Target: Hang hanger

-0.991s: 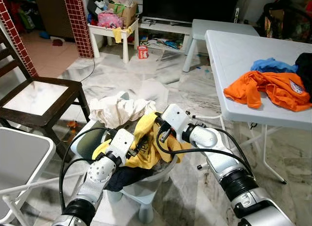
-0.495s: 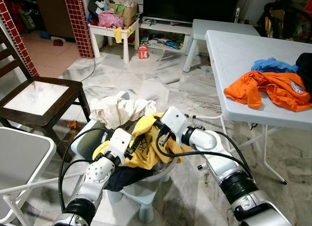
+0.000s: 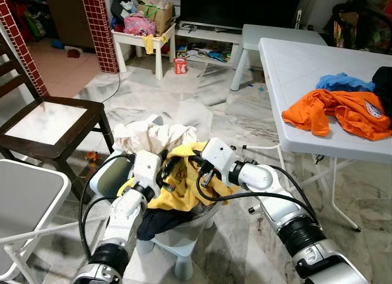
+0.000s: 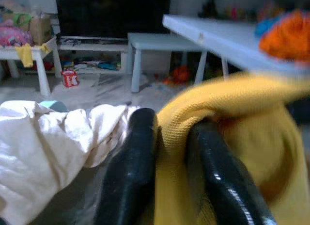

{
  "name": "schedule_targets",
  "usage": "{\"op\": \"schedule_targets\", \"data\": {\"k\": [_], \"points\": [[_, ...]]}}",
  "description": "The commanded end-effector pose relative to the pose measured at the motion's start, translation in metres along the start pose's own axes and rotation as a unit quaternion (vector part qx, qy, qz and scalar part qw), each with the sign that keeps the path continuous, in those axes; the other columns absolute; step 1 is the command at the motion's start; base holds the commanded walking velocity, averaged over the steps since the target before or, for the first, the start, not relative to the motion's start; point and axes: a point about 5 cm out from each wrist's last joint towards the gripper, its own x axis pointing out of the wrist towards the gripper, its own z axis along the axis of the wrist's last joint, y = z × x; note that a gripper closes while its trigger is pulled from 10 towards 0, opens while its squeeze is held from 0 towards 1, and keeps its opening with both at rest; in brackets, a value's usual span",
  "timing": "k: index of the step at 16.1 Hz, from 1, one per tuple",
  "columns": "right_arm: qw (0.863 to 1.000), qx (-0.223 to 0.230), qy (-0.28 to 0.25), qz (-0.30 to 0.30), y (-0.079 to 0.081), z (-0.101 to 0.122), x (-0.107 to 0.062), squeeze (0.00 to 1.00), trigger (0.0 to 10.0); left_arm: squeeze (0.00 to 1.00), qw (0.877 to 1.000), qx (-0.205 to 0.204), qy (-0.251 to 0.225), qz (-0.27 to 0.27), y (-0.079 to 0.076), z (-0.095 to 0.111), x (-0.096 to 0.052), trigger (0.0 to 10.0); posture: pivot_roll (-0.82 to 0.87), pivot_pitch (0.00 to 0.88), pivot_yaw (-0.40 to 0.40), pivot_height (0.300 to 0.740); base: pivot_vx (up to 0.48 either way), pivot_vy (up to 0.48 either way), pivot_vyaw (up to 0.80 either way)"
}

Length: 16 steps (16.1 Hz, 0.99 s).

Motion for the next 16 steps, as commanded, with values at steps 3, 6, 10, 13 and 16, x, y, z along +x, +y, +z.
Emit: {"op": "schedule_targets", "data": {"k": [3,6,10,13,16], "points": [[0.999,-0.037,0.022,-0.009,-0.012,-0.005,-0.005,0.00,10.0,0.00,0.996,-0.072,-0.038,0.027,0.010,0.018,0.007,0.0,0.01,0.000,-0.039,0.740,0.000,0.000,0.00],[0.998,-0.055,0.037,-0.011,-0.016,-0.013,-0.010,0.00,10.0,0.00,0.990,-0.120,-0.059,0.035,0.015,0.029,0.006,0.0,0.02,0.000,-0.043,0.740,0.000,0.000,0.00],[0.999,-0.040,0.026,0.005,-0.011,-0.012,-0.008,1.00,10.0,0.00,0.989,-0.132,-0.057,0.032,0.011,0.030,0.005,0.0,0.02,0.000,-0.045,0.740,0.000,0.000,0.00],[0.999,-0.032,0.021,0.014,-0.022,-0.011,-0.014,1.00,10.0,0.00,0.985,-0.155,-0.049,0.058,0.016,0.030,0.005,0.0,0.02,0.000,-0.045,0.740,0.000,0.000,0.00],[0.999,-0.027,0.018,0.022,-0.026,-0.011,-0.018,1.00,10.0,0.00,0.984,-0.148,-0.036,0.089,0.024,0.027,0.002,0.0,0.02,0.000,-0.045,0.740,0.000,0.000,0.00]]}}
